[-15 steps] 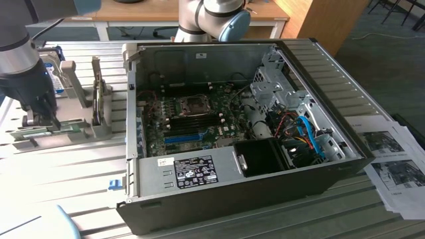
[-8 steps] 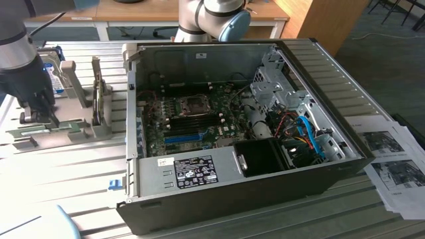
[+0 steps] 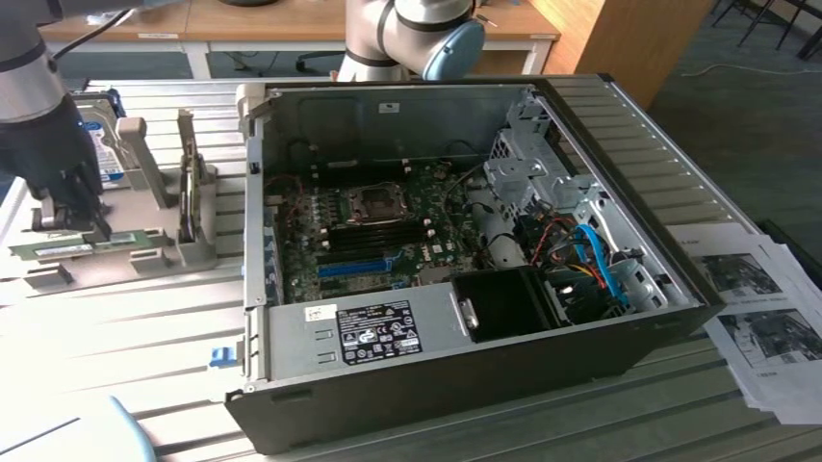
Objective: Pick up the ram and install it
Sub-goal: 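Pick up the ram and move it above insertion slot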
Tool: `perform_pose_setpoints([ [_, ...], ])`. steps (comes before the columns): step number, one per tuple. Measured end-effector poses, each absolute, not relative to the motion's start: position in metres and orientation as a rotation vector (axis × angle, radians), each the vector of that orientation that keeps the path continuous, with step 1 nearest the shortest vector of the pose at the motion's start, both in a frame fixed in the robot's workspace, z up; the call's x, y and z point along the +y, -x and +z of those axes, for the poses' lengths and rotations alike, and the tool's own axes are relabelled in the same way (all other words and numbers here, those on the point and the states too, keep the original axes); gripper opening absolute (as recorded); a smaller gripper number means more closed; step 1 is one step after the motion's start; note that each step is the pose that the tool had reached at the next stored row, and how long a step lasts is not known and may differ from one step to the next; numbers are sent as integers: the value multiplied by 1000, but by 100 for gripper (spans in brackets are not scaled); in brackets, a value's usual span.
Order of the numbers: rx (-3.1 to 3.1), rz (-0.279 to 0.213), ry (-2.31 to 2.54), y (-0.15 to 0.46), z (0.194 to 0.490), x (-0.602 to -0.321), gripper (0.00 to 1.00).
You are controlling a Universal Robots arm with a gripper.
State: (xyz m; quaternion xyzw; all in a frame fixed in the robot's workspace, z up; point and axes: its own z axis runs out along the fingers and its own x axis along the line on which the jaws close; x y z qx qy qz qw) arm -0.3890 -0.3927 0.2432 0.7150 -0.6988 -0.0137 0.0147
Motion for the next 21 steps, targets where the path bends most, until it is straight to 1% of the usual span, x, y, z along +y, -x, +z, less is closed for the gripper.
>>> perform_pose_setpoints([
  [21,-2175,-43,-2225,388,269,-393,11],
])
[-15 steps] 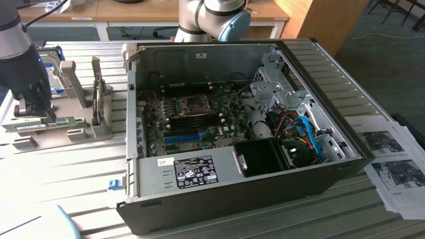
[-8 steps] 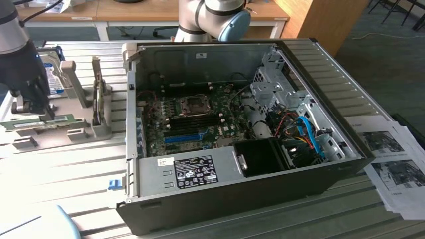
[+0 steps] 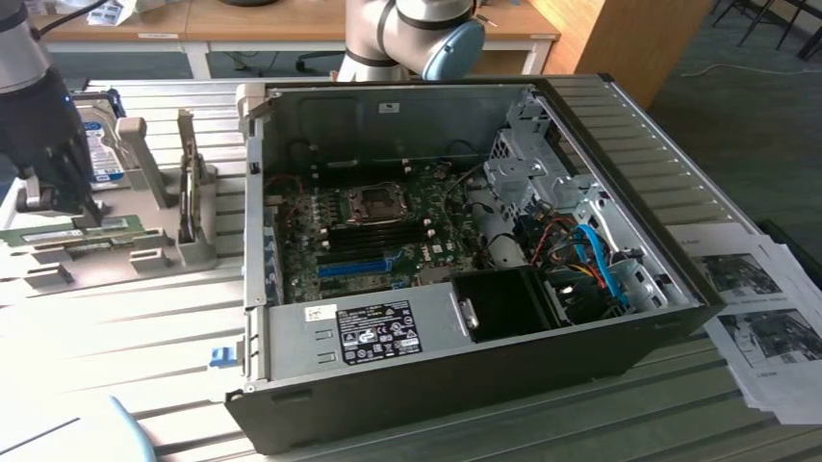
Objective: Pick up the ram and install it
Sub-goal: 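Pick up the ram and move it above insertion slot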
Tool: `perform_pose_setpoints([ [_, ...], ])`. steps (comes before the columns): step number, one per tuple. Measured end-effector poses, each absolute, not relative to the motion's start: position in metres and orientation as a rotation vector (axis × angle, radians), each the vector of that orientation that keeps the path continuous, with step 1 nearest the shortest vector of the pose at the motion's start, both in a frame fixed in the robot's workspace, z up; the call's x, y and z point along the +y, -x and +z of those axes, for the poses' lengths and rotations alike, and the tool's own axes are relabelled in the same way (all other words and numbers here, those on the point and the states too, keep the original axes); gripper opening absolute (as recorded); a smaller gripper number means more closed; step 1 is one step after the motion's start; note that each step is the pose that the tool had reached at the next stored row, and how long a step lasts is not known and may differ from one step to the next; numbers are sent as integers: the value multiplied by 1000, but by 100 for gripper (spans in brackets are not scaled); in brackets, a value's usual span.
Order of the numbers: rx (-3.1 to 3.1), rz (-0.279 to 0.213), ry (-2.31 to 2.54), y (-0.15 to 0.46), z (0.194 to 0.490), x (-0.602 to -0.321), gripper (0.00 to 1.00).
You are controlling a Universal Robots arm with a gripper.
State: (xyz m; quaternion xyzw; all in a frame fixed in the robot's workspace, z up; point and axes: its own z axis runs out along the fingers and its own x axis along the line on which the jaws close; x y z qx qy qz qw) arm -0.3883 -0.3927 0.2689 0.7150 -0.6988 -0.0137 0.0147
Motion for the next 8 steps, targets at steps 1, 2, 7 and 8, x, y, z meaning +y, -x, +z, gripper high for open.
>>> perform_pose_setpoints([
  [1,-2175,-43,-2225,388,270,-393,11],
  [2,-2175,-42,-2225,388,271,-393,11],
  [7,-2175,-42,-2225,388,276,-393,11],
  [8,-2175,-42,-2225,388,277,-393,11],
])
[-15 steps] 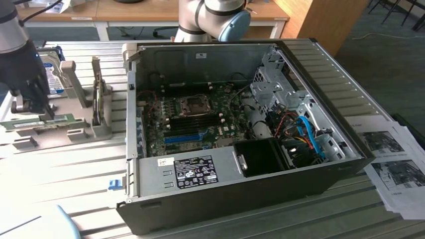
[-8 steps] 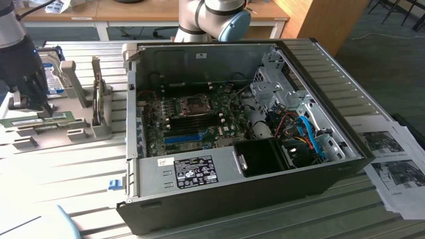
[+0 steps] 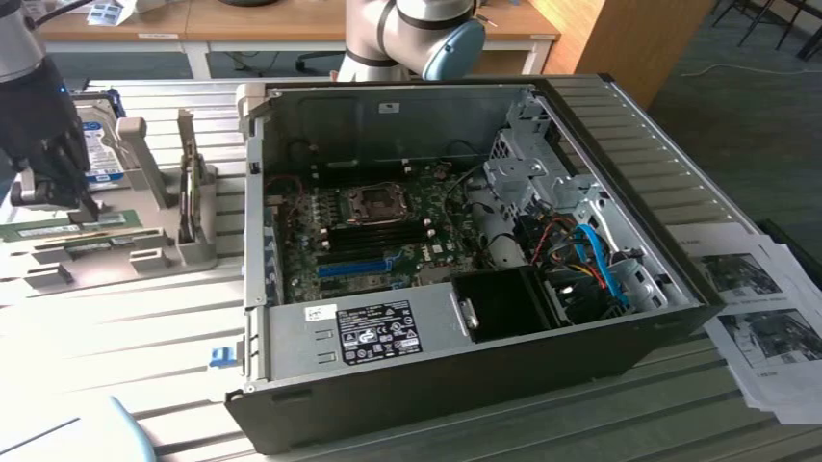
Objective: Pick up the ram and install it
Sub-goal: 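Pick up the ram and move it above insertion slot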
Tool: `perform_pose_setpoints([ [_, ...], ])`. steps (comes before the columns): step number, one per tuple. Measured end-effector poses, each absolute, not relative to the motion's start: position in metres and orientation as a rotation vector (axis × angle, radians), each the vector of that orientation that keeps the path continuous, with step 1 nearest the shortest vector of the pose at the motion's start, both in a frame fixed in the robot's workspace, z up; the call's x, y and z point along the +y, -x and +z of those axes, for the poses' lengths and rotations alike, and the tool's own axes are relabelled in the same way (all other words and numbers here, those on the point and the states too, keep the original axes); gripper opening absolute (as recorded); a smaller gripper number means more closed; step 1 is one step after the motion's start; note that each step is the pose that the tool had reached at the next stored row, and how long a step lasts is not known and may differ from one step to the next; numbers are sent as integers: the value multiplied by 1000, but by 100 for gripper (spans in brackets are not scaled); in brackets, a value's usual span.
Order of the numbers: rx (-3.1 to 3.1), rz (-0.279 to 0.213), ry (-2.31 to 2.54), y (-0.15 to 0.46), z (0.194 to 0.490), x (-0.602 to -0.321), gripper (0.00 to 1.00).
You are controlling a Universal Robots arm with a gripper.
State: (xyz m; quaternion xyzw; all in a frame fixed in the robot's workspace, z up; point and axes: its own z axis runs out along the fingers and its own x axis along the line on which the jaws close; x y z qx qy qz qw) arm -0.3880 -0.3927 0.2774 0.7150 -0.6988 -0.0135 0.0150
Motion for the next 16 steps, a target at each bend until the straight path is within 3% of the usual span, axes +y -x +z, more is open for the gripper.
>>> perform_pose_setpoints([
  [16,-2175,-42,-2225,387,297,-393,11],
])
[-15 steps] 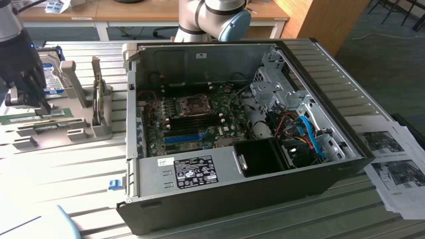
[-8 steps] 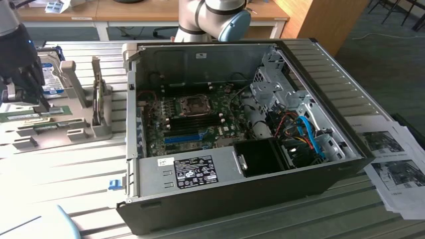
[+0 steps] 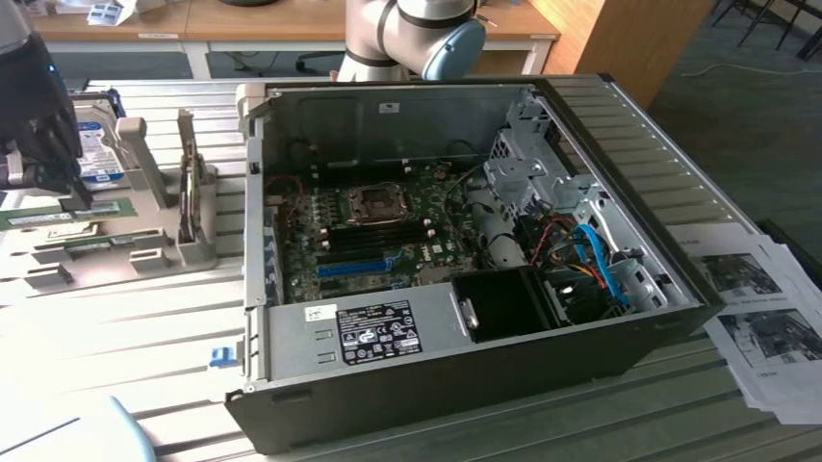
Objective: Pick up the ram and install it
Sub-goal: 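Pick up the ram and move it above insertion slot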
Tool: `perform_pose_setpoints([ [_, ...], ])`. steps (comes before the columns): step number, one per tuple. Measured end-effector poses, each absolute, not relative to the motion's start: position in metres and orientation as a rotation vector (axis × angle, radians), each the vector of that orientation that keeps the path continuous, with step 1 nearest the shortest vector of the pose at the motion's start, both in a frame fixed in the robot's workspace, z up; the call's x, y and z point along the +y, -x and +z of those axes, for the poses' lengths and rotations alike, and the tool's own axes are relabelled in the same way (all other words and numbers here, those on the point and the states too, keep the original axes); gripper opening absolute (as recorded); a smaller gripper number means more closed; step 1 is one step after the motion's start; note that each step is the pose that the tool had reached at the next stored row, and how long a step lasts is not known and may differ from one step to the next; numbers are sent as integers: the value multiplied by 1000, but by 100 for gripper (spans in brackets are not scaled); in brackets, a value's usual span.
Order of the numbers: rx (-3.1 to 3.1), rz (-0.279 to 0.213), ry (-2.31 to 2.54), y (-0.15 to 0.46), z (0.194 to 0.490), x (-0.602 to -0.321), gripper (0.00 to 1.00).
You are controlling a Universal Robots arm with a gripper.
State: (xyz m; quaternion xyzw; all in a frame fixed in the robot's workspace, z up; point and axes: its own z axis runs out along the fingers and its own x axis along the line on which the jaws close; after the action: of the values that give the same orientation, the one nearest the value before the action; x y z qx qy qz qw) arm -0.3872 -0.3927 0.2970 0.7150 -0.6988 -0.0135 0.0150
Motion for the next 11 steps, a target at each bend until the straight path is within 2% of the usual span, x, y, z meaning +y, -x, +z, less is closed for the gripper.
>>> perform_pose_setpoints([
  [11,-2175,-42,-2225,387,312,-393,11],
])
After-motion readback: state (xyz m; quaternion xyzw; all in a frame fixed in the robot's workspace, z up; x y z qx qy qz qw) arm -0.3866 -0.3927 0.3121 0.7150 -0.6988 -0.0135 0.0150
